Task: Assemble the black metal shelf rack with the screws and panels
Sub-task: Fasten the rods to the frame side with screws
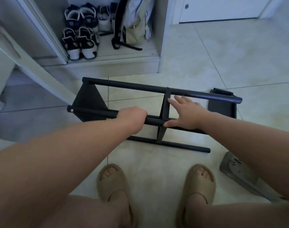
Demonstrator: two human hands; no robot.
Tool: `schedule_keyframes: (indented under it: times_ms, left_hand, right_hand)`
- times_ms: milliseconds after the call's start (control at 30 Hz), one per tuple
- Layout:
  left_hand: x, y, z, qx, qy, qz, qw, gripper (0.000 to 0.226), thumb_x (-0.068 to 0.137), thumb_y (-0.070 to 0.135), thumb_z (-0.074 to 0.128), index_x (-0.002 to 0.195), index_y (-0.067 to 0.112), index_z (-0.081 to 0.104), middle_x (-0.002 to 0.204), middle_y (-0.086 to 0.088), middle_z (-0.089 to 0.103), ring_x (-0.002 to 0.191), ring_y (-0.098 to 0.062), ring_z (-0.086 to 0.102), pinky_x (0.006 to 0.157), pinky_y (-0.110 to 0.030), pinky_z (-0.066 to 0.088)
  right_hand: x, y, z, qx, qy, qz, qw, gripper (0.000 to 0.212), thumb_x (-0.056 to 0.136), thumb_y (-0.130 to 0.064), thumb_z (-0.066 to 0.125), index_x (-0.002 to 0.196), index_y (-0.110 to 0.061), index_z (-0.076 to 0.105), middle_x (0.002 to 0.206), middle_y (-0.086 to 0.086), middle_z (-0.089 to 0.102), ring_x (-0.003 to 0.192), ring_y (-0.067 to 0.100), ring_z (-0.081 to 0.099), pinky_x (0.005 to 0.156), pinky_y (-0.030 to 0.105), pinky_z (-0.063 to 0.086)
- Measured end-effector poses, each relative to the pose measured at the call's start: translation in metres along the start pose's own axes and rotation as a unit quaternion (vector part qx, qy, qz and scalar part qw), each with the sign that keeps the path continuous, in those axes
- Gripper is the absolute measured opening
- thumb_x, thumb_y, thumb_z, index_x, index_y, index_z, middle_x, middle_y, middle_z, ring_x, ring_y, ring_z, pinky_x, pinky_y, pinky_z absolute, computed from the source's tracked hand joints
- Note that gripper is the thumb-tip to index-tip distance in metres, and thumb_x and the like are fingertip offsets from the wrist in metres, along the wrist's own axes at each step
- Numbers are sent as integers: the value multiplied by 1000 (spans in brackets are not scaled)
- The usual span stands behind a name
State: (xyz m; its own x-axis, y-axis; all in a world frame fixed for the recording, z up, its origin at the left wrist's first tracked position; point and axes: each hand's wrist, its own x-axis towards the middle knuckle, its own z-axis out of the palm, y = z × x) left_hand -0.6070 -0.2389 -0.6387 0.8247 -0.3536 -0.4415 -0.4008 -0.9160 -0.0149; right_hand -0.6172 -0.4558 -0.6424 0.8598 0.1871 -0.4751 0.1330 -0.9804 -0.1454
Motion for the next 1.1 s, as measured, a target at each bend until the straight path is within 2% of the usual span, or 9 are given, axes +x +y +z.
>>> schedule_keyframes:
  times_ms: [167,333,400,500,633,733,867,967,1100]
  left_hand:
    - [-12,3,-9,-7,23,-16,1000,17,97,13,52,108,24,59,101,-2,59,88,-25,58,60,-34,38]
    - [-23,5,-21,-45,58,-25,997,10,99,21,52,107,25,58,103,-2,60,89,-25,56,66,-36,41]
    - [-27,7,-23,-49,64,-23,996,10,100,22,52,107,24,58,103,-1,61,88,-24,54,67,-36,40]
    - [-29,11,-26,-72,71,-21,995,9,100,19,50,105,21,57,99,-1,59,87,-25,54,67,-36,40]
    - [-23,10,-21,-91,59,-9,994,4,102,19,49,100,22,50,104,-5,57,91,-26,53,72,-38,45]
    - [-7,5,-17,-95,75,-3,993,12,103,18,47,111,19,54,105,-5,55,95,-27,55,75,-40,47]
    - [26,-6,-11,-86,131,-4,988,25,104,20,45,128,25,50,115,-5,54,105,-29,54,75,-38,39]
    - [61,-14,0,-57,167,-23,984,33,99,12,47,128,27,45,115,-4,54,103,-28,51,75,-37,34]
    - [119,-27,20,-50,174,-56,982,38,95,5,48,125,28,43,119,-5,51,109,-30,47,91,-43,35]
  right_hand:
    - [-28,-9,-15,78,-65,-8,995,68,98,-52,59,158,-40,29,159,0,41,144,24,39,113,38,33]
    - [-56,-7,-27,113,-33,14,993,51,100,-46,59,147,-32,49,125,-4,60,111,21,54,91,30,38]
    - [-65,-1,-28,118,-21,31,992,55,100,-46,57,152,-31,43,145,0,53,129,24,50,103,34,39]
    - [-76,4,-23,95,-16,42,994,69,101,-49,55,161,-32,24,169,-1,19,155,25,17,123,48,22]
    - [-74,5,-13,41,-20,38,998,75,102,-53,48,163,-33,9,172,-3,-1,158,24,-3,125,53,11]
    - [-60,11,-8,29,5,36,999,76,102,-57,45,163,-35,5,171,-5,-6,158,23,-7,126,53,6]
    - [-26,18,-2,26,45,37,998,74,102,-63,36,163,-36,2,171,-6,-11,157,22,-12,124,54,-5]
    - [11,25,7,52,79,36,995,73,102,-65,28,163,-34,1,171,-5,-13,156,23,-16,124,54,-10]
    - [78,39,27,71,113,32,991,75,98,-70,17,162,-36,-2,170,-7,-16,155,21,-21,124,52,-12]
